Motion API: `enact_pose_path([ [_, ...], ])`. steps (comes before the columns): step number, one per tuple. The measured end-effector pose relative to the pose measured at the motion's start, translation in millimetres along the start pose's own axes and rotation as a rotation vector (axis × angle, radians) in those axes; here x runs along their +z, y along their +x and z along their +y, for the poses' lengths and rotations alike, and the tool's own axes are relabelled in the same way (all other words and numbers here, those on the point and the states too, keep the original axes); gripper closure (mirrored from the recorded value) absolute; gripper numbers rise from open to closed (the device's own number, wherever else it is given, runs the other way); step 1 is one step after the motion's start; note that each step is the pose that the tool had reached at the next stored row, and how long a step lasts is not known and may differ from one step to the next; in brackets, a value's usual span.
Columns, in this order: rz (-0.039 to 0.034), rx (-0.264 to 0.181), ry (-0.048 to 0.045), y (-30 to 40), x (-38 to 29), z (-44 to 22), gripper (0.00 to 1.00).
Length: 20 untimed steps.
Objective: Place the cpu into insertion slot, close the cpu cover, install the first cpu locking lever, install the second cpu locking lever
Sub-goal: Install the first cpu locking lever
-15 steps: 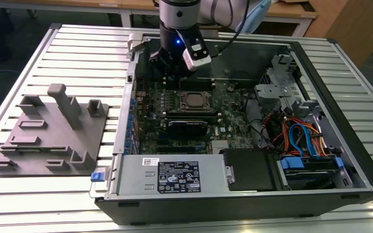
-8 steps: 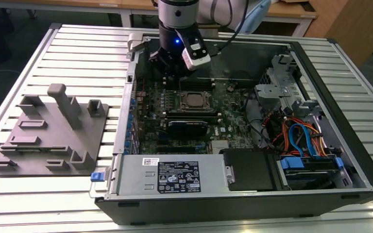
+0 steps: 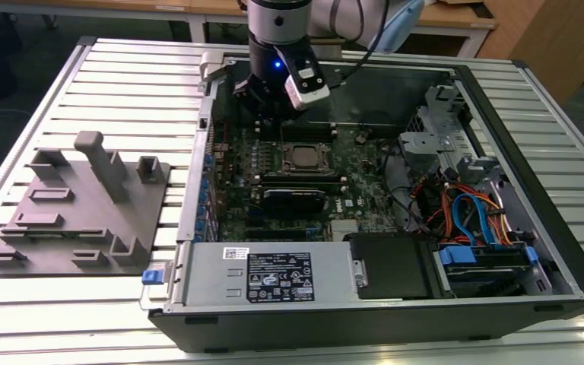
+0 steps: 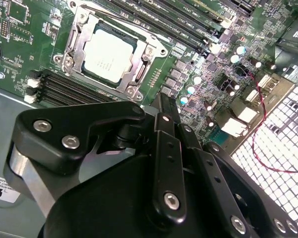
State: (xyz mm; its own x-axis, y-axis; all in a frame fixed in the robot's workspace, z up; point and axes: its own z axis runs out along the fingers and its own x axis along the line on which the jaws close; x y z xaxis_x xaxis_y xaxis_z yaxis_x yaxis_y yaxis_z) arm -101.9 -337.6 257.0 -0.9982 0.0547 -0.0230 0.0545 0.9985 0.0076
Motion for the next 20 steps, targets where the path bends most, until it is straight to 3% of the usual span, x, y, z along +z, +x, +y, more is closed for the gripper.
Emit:
enact_pose_path([
  [13,0.0000,0.000,-0.0004,2.8,0.0,10.9,0.90],
  [20,0.0027,0.000,-0.0051,3.2,0.0,14.7,0.90],
])
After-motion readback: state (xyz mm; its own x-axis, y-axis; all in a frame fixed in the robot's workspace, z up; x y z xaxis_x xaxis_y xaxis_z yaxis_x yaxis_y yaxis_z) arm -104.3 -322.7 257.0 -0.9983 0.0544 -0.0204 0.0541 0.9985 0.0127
